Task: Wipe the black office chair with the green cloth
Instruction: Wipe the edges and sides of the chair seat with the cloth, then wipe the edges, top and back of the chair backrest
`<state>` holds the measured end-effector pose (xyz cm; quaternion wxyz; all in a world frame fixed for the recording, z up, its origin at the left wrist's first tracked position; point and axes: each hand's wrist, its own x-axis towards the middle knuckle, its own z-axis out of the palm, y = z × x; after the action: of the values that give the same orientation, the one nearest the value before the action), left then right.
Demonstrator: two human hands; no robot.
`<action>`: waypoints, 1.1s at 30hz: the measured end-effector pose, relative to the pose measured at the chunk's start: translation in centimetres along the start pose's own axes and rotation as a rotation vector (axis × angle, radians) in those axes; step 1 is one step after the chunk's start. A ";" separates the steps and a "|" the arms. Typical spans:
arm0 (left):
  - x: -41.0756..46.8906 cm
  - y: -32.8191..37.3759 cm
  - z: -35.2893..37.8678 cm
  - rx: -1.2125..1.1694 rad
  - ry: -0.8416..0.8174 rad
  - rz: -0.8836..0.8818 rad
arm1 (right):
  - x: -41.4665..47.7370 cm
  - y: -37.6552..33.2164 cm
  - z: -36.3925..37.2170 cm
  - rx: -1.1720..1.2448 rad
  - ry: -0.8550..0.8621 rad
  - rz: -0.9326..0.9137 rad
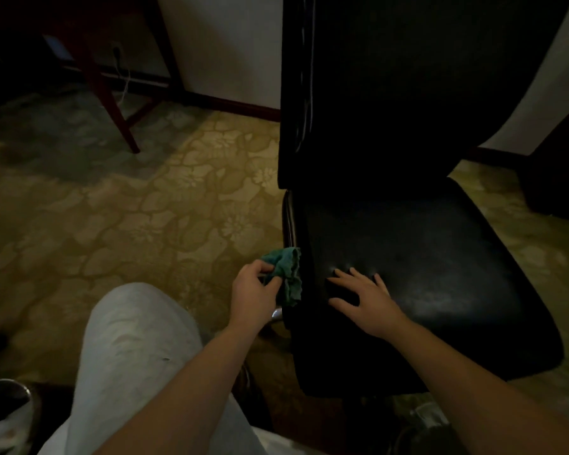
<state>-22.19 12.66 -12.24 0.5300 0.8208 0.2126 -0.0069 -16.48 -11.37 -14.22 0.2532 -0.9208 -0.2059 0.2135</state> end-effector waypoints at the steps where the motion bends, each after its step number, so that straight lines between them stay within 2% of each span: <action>1: 0.0 0.1 -0.2 -0.015 -0.014 -0.001 | 0.0 -0.4 0.0 -0.001 0.067 0.030; 3: 0.1 0.3 -0.4 -0.042 -0.040 0.006 | 0.2 -1.6 -0.2 -0.018 0.210 0.069; 5: 0.2 0.7 -0.5 -0.066 -0.054 0.015 | 0.6 -2.9 -0.2 -0.065 0.281 0.064; 12: 0.6 2.8 -1.0 -0.088 -0.017 0.079 | 1.3 -4.9 -0.3 -0.025 0.090 0.091; 18: 1.4 3.5 -2.7 -0.145 -0.030 0.114 | 1.3 -4.6 -1.3 -0.095 0.122 0.211; 23: 2.4 5.3 -4.2 -0.188 0.044 0.131 | 3.1 -5.7 -4.1 -0.081 0.025 0.196; 25: 2.6 6.3 -4.8 -0.188 0.065 0.157 | 3.6 -7.4 -5.6 -0.056 0.117 0.146; 30: 2.8 8.7 -6.3 -0.231 0.185 0.224 | 4.7 -13.3 -10.0 0.006 0.501 -0.108; 33: 2.8 10.2 -7.2 -0.246 0.220 0.262 | 5.2 -16.0 -12.4 -0.023 0.632 -0.223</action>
<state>-17.58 16.39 -0.93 0.5963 0.7662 0.1602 0.1778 -10.37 -0.93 2.80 0.3160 -0.9161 -0.2190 -0.1140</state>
